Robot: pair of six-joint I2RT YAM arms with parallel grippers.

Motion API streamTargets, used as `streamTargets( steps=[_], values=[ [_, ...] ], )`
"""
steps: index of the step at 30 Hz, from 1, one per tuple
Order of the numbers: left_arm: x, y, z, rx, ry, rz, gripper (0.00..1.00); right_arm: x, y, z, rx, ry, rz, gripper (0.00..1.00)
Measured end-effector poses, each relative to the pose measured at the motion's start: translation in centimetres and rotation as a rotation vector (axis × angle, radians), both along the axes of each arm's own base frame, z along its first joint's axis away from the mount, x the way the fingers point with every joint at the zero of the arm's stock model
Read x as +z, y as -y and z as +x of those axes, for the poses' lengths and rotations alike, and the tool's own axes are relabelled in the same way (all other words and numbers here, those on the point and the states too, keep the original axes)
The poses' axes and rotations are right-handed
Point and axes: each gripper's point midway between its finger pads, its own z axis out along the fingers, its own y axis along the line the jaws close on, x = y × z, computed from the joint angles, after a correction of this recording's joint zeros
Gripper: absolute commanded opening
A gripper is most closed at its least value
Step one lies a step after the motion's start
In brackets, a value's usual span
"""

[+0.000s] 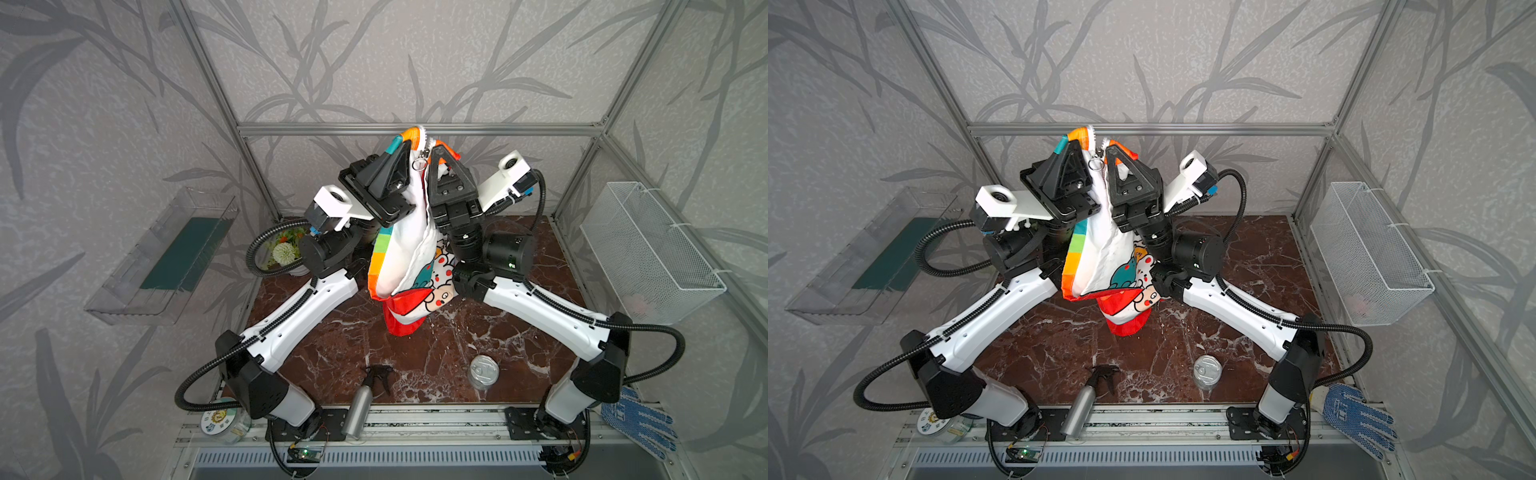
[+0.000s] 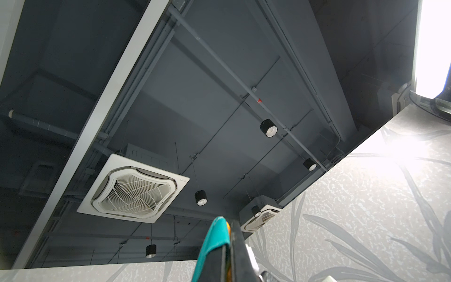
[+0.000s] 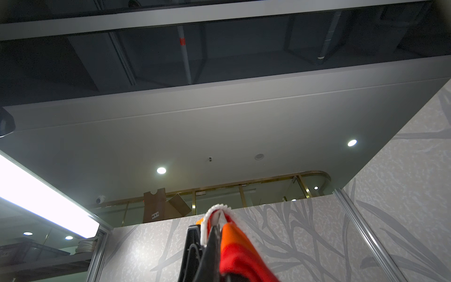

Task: Zip up the jacket

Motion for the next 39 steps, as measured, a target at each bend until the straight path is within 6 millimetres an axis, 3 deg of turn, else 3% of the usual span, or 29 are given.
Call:
streamTargets(
  steps=[39],
  values=[
    [-0.03, 0.07, 0.41, 0.021, -0.007, -0.011, 0.00, 0.18, 0.53, -0.41, 0.014, 0.002, 0.010, 0.00]
  ],
)
